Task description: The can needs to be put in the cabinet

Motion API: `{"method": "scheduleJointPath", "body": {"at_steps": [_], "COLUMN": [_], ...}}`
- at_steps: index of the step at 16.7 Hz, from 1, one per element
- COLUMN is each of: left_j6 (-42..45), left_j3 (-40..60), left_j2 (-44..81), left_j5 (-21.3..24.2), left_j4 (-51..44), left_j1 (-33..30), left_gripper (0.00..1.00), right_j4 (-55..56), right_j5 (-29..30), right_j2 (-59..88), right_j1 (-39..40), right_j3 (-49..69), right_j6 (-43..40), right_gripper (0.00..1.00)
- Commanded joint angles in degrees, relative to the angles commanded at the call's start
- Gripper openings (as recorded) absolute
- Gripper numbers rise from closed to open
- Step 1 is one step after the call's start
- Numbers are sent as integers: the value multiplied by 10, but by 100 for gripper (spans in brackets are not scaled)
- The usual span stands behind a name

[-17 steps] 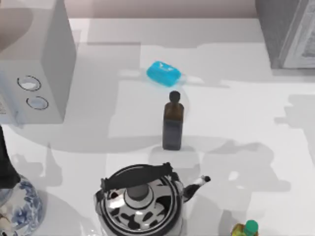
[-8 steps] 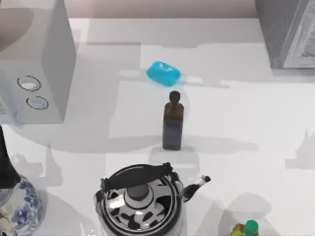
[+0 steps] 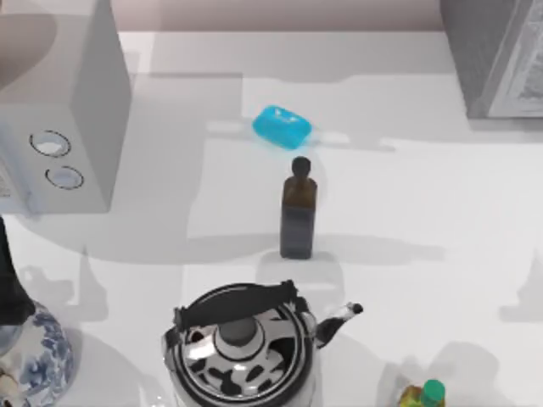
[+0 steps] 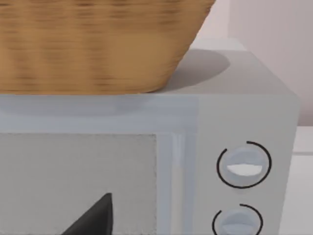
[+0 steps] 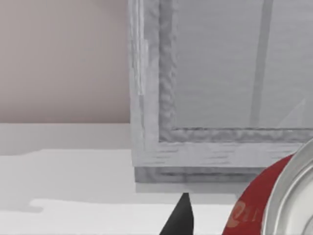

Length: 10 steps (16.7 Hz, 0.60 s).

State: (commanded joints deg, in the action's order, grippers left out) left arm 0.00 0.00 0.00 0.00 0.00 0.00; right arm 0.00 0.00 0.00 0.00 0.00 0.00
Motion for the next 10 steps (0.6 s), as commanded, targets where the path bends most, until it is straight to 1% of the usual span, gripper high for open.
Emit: {"method": "scheduleJointPath", "body": {"at_steps": [6,8,10], "left_j6": [0,0,0], "left_j3": [0,0,0], "left_j2": [0,0,0], "left_j5": [0,0,0], "left_j4": [0,0,0], "left_j1": [0,0,0], "left_gripper": [100,100,100], "right_j4": [-3,-13,-30], "right_j5": [1,5,13], "right_j2": [9,40,92], "right_j1": [1,5,12], "right_j3": [7,38,93], "right_j6": [1,2,2], "right_gripper": [0,0,0]}}
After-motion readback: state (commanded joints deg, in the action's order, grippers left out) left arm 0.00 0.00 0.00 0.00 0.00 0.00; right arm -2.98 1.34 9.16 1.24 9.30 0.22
